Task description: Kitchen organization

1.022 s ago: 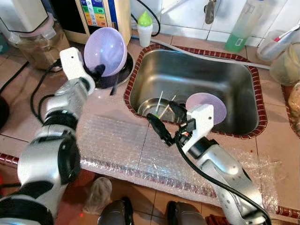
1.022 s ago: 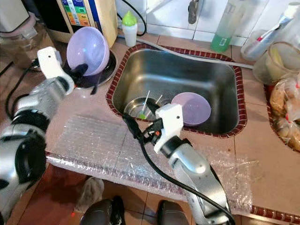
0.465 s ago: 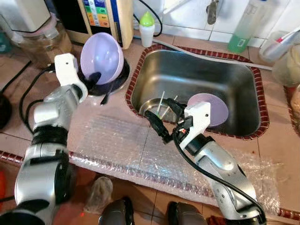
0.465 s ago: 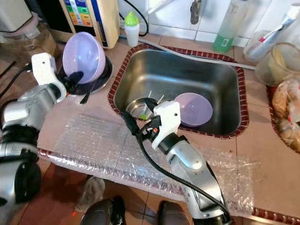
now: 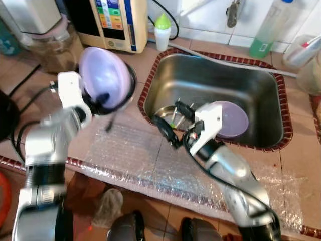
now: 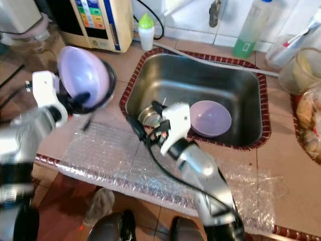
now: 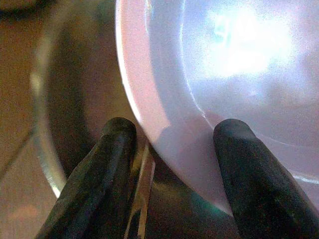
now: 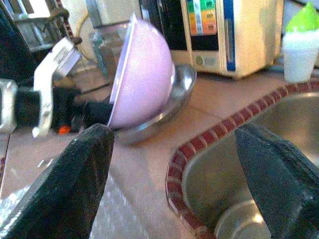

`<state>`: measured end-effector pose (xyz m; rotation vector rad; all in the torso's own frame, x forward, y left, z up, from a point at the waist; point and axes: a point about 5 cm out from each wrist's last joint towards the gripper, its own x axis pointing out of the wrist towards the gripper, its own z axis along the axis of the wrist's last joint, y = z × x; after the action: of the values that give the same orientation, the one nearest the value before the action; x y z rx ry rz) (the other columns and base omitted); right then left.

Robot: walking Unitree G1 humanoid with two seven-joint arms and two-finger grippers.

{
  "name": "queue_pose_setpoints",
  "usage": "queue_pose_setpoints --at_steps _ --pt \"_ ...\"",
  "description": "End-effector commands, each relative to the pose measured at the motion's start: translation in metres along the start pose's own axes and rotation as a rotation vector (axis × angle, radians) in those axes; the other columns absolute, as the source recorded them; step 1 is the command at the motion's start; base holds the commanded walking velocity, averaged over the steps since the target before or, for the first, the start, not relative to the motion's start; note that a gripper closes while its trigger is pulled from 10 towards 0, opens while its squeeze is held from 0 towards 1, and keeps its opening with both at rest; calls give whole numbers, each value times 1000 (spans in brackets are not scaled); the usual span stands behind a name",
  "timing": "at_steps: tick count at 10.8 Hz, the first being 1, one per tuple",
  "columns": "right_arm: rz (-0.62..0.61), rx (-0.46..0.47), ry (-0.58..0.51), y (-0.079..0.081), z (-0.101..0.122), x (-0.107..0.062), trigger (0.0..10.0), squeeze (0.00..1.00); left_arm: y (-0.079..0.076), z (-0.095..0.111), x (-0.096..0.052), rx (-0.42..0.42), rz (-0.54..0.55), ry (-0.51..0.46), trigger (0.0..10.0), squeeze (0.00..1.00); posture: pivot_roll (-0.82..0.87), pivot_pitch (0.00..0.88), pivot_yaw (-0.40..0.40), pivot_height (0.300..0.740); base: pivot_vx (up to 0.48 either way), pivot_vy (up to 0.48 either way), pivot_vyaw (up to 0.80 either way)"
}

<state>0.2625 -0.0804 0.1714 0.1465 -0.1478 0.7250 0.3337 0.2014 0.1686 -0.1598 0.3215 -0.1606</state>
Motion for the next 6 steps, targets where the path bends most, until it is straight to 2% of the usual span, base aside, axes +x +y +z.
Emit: queue_pose_setpoints --at_steps 1,3,5,6 --pt "-5 4 -20 -5 3 0 10000 0 -1 -16 -3 -12 1 80 6314 0 -74 113 72 740 0 0 0" --pt "1 -13 -35 -11 5 6 10000 0 -5 -15 -8 18 9 75 8392 0 -55 100 70 740 0 0 0" --pt "3 -23 -60 -14 8 12 10000 0 -3 9 -9 97 69 -35 10000 0 -48 83 68 740 0 0 0" --pt "11 -31 -80 -14 12 17 10000 0 -1 14 -7 133 95 -61 10000 0 -48 72 65 740 0 0 0"
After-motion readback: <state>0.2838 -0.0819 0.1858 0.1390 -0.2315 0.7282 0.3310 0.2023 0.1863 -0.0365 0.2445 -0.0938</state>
